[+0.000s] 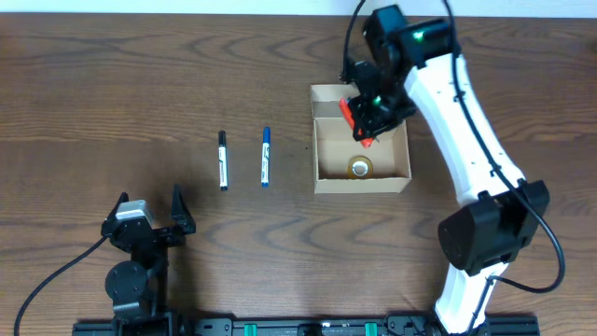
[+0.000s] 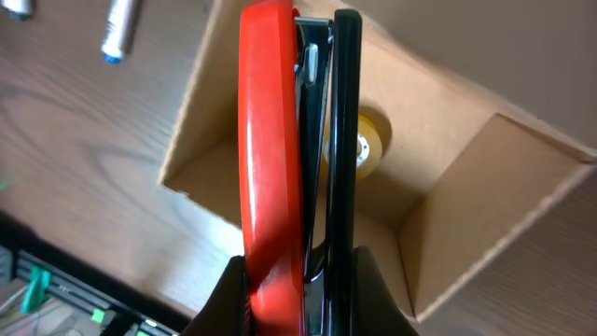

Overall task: Pack container
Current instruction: 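Carry the stapler into the box and open the right gripper, then move the right gripper over the red box cutter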

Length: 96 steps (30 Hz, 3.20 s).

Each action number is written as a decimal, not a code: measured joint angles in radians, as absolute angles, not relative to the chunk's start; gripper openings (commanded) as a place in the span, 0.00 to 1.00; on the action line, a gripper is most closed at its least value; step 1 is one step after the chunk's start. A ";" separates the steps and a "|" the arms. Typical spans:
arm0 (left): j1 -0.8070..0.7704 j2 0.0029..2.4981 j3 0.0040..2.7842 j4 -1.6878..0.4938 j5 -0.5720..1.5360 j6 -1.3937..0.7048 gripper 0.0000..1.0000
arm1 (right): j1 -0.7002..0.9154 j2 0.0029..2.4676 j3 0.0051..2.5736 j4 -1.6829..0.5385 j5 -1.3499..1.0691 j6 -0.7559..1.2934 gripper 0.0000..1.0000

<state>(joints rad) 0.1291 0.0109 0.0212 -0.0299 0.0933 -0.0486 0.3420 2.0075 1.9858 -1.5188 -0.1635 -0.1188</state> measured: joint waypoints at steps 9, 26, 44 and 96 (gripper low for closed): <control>0.129 0.011 0.021 -0.030 0.093 -0.049 0.95 | 0.357 2.008 1.700 -1.296 -0.141 -0.086 0.02; 0.129 0.011 0.021 -0.030 0.093 -0.049 0.95 | 0.357 2.009 1.496 -1.113 -0.138 -0.072 0.04; 0.129 0.011 0.021 -0.030 0.093 -0.049 0.95 | 0.357 2.009 1.496 -1.097 -0.138 -0.062 0.49; 0.129 0.011 0.021 -0.030 0.093 -0.049 0.95 | -0.264 1.947 2.101 -1.632 0.155 0.019 0.94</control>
